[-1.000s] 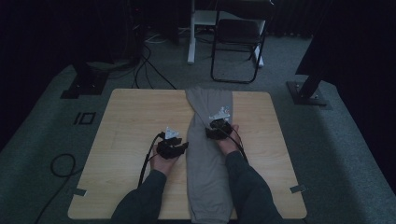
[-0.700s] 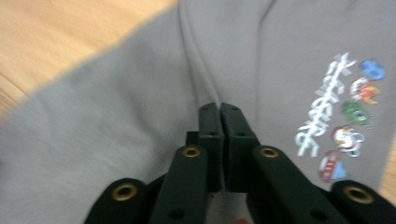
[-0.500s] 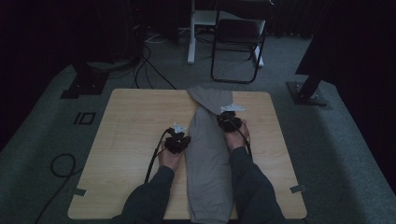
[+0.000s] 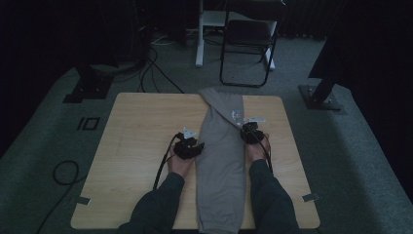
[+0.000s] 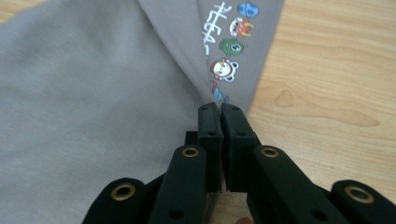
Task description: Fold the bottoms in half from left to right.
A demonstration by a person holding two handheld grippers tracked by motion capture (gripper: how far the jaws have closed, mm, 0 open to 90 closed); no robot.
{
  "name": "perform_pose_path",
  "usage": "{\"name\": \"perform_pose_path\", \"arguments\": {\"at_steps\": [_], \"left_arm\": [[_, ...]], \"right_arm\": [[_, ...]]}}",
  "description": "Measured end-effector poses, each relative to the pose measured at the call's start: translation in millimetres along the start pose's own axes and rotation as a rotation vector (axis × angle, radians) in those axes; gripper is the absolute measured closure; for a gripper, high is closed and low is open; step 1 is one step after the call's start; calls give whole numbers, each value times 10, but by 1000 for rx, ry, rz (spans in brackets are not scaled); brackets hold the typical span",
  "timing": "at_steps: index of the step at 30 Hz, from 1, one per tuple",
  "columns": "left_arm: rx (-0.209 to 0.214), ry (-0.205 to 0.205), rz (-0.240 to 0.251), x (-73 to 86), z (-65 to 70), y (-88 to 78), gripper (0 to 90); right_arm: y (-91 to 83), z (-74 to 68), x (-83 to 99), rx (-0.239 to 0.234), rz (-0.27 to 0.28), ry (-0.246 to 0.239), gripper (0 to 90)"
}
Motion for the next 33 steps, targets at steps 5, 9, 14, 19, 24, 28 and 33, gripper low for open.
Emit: {"name": "perform_pose_path", "arguments": {"at_steps": [5, 9, 14, 19, 24, 28, 33], "left_arm": [[-43, -9, -26, -98, -78, 263, 544], [-62, -12, -45, -111, -114, 434, 536], [-56, 6, -59, -105, -99, 403, 843], [-56, 27, -74, -29, -139, 198, 854], [-39, 47, -82, 106, -181, -125, 852], [-16, 34, -81, 222, -172, -374, 849], [20, 49, -81, 371, -53, -659, 842]], "right_arm": [[22, 11, 42, 2, -7, 5, 882], [20, 14, 47, -6, -4, 9, 885], [10, 6, 59, -20, 6, 12, 889], [-55, -115, 95, -67, 8, -7, 889], [-175, -342, 153, -124, 4, -60, 889], [-314, -514, 220, -164, -4, -89, 888], [-577, -637, 358, -212, -12, -66, 886]]}}
Point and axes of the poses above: each handheld gripper's, and its own axes: y roughly forward along the jaws, x roughly out of its underside, z roughly to its right, the point moved 6 cm from there along y, roughly forward along the jaws, and after that the axes turned 15 degrees about z, right-handed, at the moved point
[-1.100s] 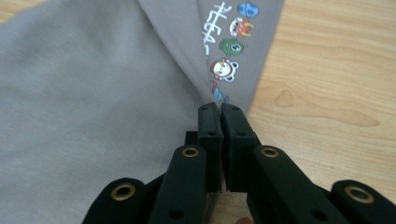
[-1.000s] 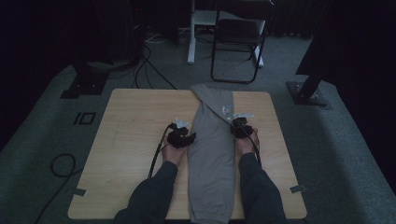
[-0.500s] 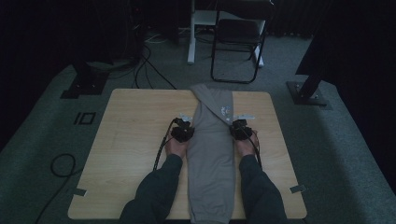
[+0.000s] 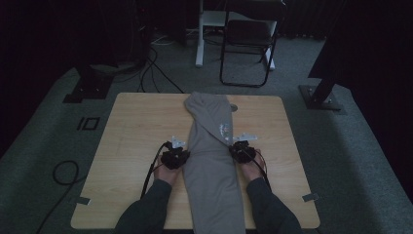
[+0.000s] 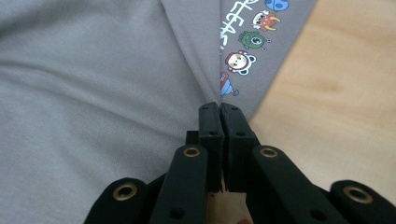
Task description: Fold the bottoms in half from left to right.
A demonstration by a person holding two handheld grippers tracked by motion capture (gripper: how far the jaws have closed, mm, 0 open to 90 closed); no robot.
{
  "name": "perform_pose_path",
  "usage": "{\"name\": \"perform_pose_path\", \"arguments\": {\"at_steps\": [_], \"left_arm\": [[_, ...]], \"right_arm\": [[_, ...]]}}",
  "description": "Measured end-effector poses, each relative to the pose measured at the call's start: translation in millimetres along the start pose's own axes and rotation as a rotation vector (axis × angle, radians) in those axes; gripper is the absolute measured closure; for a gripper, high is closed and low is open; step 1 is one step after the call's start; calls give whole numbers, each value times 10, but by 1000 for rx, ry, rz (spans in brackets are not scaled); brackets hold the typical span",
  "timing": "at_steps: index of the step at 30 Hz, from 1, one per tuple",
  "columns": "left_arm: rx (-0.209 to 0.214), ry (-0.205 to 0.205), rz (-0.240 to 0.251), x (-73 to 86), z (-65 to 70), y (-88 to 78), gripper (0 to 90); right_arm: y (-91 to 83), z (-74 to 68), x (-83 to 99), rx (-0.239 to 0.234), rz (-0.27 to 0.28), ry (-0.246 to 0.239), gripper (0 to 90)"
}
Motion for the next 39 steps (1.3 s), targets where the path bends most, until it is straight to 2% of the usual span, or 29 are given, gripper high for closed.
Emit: {"name": "perform_pose_path", "arguments": {"at_steps": [5, 8, 9, 11, 12, 14, 15, 16, 17, 19, 21, 25, 27, 28, 30, 31, 32, 33, 36, 39], "left_arm": [[16, 13, -1, 127, 136, -208, 837], [28, 40, -16, 159, 212, -272, 827], [25, 62, -15, 151, 225, -283, 801], [8, 70, 17, 96, 201, -281, 693], [-4, 61, 36, 53, 170, -269, 645], [-5, 38, 60, -34, 114, -216, 614], [-9, 44, 70, -83, 81, -163, 603], [-18, 47, 70, -105, 60, -124, 602], [-28, 41, 63, -137, 25, -51, 602], [-49, 35, 55, -181, -28, 60, 592], [-43, 17, 42, -207, -54, 145, 591], [-45, 10, 26, -240, -61, 292, 608], [-63, 9, 7, -215, -78, 345, 707], [-67, -2, 15, -205, -84, 360, 748], [-83, 4, 14, -203, -96, 362, 839], [-84, 5, 15, -202, -98, 361, 852], [-85, 9, 15, -199, -99, 358, 868], [-83, 10, 17, -197, -99, 356, 868], [-85, 14, 26, -185, -98, 348, 873], [-89, 19, 28, -185, -94, 349, 874]], "right_arm": [[-250, -101, 131, -58, -24, 19, 875], [-347, -159, 176, -73, -43, 8, 864], [-369, -180, 183, -80, -52, 2, 826], [-367, -217, 173, -94, -56, -50, 701], [-343, -232, 160, -90, -52, -88, 640], [-262, -262, 109, -75, -51, -139, 580], [-131, -302, 5, -63, -39, -197, 539], [-80, -316, -31, -59, -40, -216, 536], [-80, -316, -31, -59, -40, -216, 536], [74, -351, -124, -62, -44, -253, 526], [232, -383, -213, -58, -49, -279, 521], [515, -461, -357, -66, -53, -287, 512], [645, -496, -410, -77, -52, -291, 513], [680, -502, -422, -76, -55, -296, 526], [744, -465, -462, -62, -69, -263, 734], [748, -427, -474, -41, -78, -251, 795], [734, -318, -510, 1, -64, -201, 881], [734, -318, -510, 1, -64, -201, 881], [600, -58, -564, 50, -13, -73, 891], [464, 185, -553, 74, 21, 11, 892]]}}
Point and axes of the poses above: each handheld gripper's, and its own axes: y roughly forward along the jaws, x roughly out of its underside, z roughly to its right, the point moved 6 cm from there along y, roughly forward along the jaws, and after that the axes turned 15 degrees about z, right-handed, at the moved point
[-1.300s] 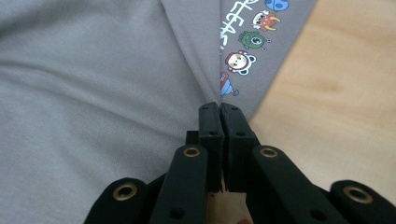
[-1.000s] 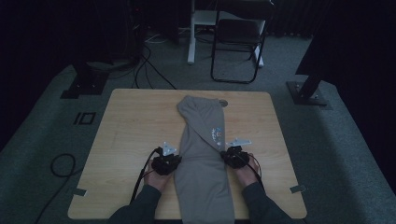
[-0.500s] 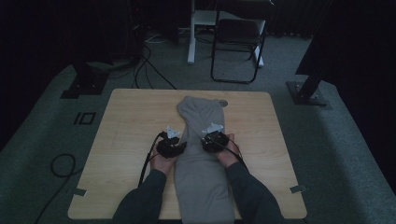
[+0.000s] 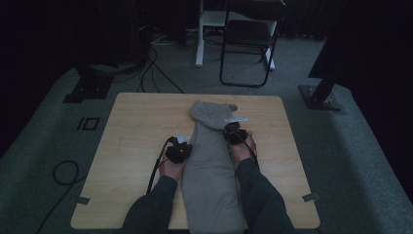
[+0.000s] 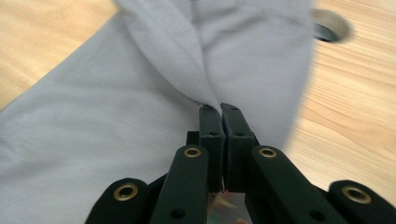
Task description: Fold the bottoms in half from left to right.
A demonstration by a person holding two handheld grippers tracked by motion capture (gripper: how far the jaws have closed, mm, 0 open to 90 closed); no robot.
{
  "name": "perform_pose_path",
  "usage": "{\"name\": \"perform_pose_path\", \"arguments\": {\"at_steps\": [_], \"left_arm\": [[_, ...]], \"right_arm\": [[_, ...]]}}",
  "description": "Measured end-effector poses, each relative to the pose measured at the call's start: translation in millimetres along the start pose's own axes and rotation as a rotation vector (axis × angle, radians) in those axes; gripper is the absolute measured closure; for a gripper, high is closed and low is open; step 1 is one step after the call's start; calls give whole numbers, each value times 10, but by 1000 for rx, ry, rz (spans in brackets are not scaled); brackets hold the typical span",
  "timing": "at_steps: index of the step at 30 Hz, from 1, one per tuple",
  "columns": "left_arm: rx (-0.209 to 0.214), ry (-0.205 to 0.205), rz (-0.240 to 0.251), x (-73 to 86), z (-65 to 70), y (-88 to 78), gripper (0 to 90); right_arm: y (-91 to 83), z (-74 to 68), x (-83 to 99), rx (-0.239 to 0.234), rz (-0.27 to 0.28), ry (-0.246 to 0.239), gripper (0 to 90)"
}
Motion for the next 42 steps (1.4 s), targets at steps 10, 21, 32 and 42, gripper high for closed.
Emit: {"name": "perform_pose_path", "arguments": {"at_steps": [10, 21, 32, 42], "left_arm": [[10, 25, 10, 8, 48, 2, 832], [19, 10, 4, 10, 32, 4, 694], [24, -30, 26, -85, -19, 51, 640], [54, -3, 31, -303, 31, 235, 630]], "right_arm": [[-81, 297, 317, 37, -26, 68, 892], [-118, 313, 331, 58, -34, 50, 747], [-209, 292, 84, 54, 74, 56, 549], [-14, 115, 165, -24, 11, 1, 563]]}}
Point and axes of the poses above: each handheld gripper's, and its own axes: y roughly forward along the jaws, x roughly out of its underside, z roughly to its right, the point moved 6 cm from there along y, roughly forward along the jaws, and after that the axes turned 15 degrees about z, right-handed, at the moved point
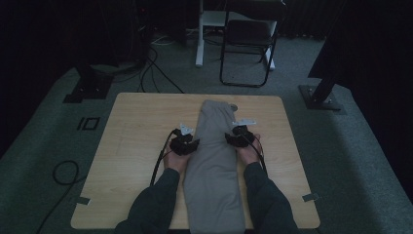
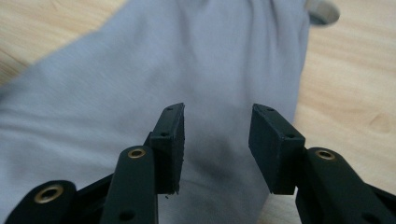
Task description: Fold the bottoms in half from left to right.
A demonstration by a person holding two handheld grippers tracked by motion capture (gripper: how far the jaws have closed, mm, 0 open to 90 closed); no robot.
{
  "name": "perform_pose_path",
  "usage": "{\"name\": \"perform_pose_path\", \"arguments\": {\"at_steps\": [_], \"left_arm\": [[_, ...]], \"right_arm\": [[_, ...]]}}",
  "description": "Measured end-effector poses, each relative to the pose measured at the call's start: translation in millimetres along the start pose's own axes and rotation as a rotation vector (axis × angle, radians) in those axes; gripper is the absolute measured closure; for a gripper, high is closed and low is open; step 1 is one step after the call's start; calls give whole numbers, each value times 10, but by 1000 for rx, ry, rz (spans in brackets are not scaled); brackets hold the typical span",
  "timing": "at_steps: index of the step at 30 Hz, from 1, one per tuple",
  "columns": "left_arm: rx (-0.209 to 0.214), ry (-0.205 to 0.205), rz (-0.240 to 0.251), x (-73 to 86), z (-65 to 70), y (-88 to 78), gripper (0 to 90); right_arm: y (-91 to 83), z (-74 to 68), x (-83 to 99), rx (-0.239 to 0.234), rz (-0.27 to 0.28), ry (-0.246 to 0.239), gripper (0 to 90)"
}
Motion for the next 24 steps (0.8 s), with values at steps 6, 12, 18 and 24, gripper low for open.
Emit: {"name": "perform_pose_path", "arguments": {"at_steps": [6, 12, 18, 24], "left_arm": [[9, 24, -35, -34, 28, 149, 633], [17, 19, -65, 57, 22, 215, 683], [17, 56, -69, 121, 22, 89, 710], [34, 57, -74, 246, 26, -183, 708]], "right_arm": [[49, 49, 101, 15, -26, 19, 560], [47, 40, 112, 11, -23, -4, 552], [-1, -42, 149, -15, -9, -19, 555], [-145, -228, 229, -76, -4, -50, 559]]}}
Point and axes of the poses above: each handheld gripper's, and its own axes: y roughly forward along the jaws, x roughly out of its underside, z roughly to its right, the point moved 6 cm from there along y, roughly forward along the jaws, and after that the axes turned 15 degrees about z, right-handed, at the moved point
